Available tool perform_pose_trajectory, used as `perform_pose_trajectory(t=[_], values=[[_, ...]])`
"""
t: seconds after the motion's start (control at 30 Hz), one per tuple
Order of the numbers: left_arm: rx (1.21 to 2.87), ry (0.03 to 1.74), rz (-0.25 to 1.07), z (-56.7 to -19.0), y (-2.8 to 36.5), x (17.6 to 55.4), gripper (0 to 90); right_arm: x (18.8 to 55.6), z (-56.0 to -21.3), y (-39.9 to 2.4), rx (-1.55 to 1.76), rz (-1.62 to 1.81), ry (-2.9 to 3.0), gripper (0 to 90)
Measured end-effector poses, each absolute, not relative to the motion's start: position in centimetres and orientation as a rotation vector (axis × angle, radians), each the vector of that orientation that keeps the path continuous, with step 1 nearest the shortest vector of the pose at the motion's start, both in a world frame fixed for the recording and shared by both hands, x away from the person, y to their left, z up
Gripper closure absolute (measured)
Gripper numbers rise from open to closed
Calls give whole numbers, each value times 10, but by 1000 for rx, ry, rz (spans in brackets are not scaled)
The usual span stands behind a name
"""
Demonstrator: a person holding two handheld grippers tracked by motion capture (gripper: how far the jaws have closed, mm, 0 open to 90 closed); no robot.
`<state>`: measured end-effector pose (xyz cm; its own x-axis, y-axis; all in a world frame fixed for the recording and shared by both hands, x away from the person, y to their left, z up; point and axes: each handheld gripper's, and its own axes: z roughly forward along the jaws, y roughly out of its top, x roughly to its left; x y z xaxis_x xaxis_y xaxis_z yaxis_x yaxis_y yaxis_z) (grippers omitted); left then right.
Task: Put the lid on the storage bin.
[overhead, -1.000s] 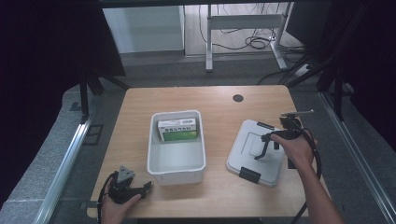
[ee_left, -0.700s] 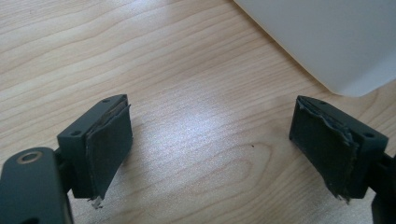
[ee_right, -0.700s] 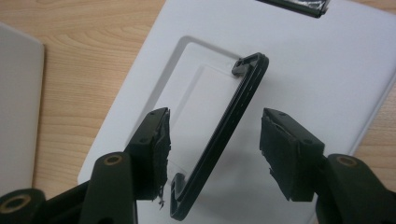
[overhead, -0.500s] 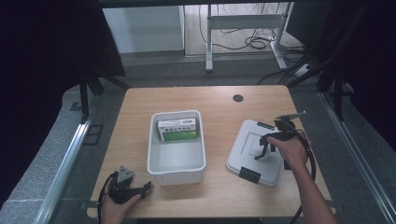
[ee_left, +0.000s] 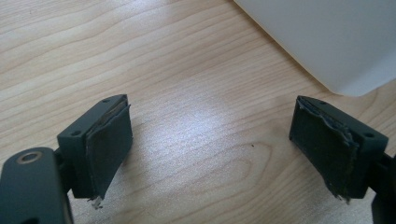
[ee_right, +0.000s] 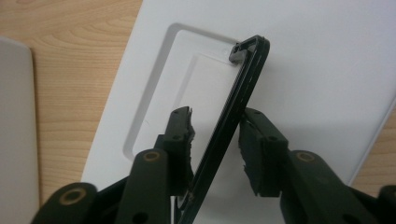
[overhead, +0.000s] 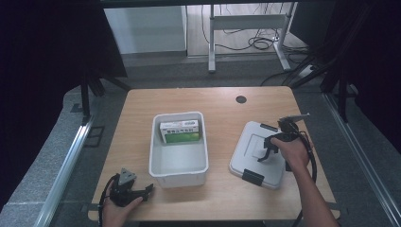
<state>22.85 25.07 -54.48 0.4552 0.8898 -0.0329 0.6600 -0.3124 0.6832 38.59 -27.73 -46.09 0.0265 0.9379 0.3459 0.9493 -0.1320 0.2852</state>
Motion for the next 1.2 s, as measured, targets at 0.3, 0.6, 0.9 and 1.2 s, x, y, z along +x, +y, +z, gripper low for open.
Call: perform_pose_trajectory(t=[0.3, 0.6, 0.9, 1.2], values=[[2075, 1288, 470, -545, 251, 228, 132, 388, -460, -281, -2276, -699, -1921, 793], [2075, 1288, 469, -545, 251, 229, 131, 389, -465, -289, -2334, -737, -1702, 832], [2074, 1288, 470, -545, 251, 229, 131, 387, -463, -290, -2347, -750, -1651, 845], [2074, 1288, 470, -545, 251, 229, 131, 383, -449, -293, -2324, -786, -1673, 846]])
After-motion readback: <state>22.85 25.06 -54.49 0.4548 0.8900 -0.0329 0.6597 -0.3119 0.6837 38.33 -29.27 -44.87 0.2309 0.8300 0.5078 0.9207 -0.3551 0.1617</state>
